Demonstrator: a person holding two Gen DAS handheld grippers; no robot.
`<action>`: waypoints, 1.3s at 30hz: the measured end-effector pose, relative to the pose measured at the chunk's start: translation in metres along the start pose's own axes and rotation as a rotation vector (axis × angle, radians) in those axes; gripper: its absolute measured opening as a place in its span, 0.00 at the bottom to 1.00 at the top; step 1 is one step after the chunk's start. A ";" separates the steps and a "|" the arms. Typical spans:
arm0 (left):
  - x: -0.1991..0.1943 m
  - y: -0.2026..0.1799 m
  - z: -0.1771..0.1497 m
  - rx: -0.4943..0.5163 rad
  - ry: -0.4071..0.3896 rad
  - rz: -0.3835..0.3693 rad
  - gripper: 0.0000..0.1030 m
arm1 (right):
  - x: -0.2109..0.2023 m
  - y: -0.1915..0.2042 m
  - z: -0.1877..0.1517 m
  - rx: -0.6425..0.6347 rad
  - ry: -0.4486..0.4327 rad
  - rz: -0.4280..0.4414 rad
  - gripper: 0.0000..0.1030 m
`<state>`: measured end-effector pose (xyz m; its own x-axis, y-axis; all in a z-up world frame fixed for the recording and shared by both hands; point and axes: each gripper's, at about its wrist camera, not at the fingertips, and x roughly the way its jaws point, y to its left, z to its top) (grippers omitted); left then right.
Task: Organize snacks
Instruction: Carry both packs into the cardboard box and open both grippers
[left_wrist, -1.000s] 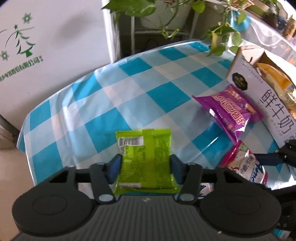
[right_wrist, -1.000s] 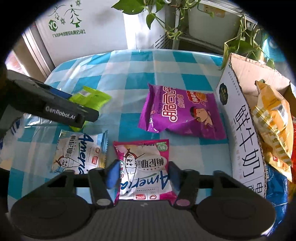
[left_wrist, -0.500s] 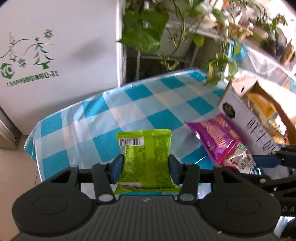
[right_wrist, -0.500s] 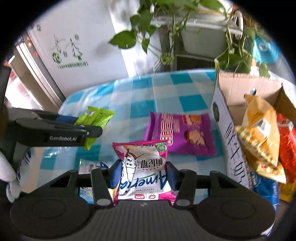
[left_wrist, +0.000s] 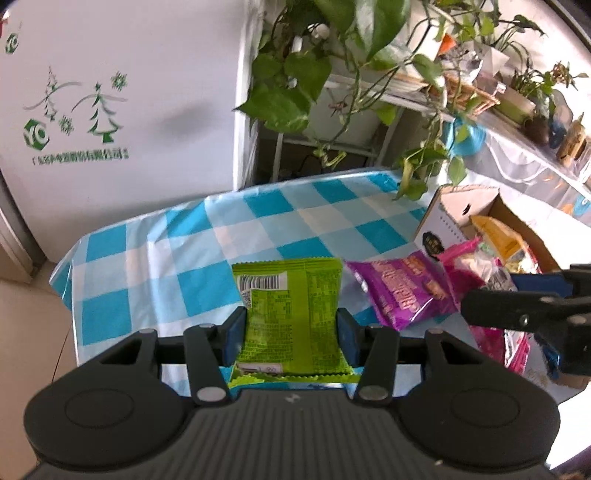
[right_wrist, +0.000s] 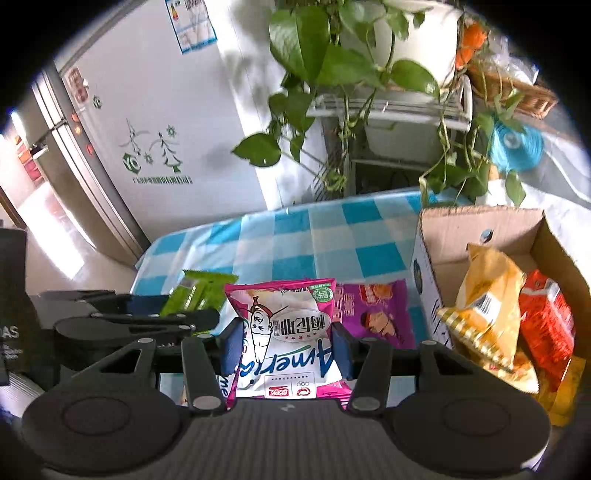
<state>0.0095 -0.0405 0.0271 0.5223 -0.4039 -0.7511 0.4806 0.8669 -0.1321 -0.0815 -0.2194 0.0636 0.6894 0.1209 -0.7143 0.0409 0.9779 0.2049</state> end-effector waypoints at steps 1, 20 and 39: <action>-0.001 -0.003 0.002 0.007 -0.010 -0.001 0.49 | -0.003 0.000 0.002 -0.006 -0.010 -0.001 0.55; -0.001 -0.059 0.012 0.032 -0.055 -0.160 0.49 | -0.054 -0.096 0.021 0.194 -0.165 -0.184 0.55; 0.003 -0.194 0.013 0.142 -0.047 -0.387 0.49 | -0.091 -0.170 0.003 0.394 -0.210 -0.324 0.55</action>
<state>-0.0733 -0.2139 0.0584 0.3136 -0.7082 -0.6325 0.7388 0.6005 -0.3061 -0.1489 -0.3973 0.0958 0.7244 -0.2517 -0.6418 0.5149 0.8166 0.2609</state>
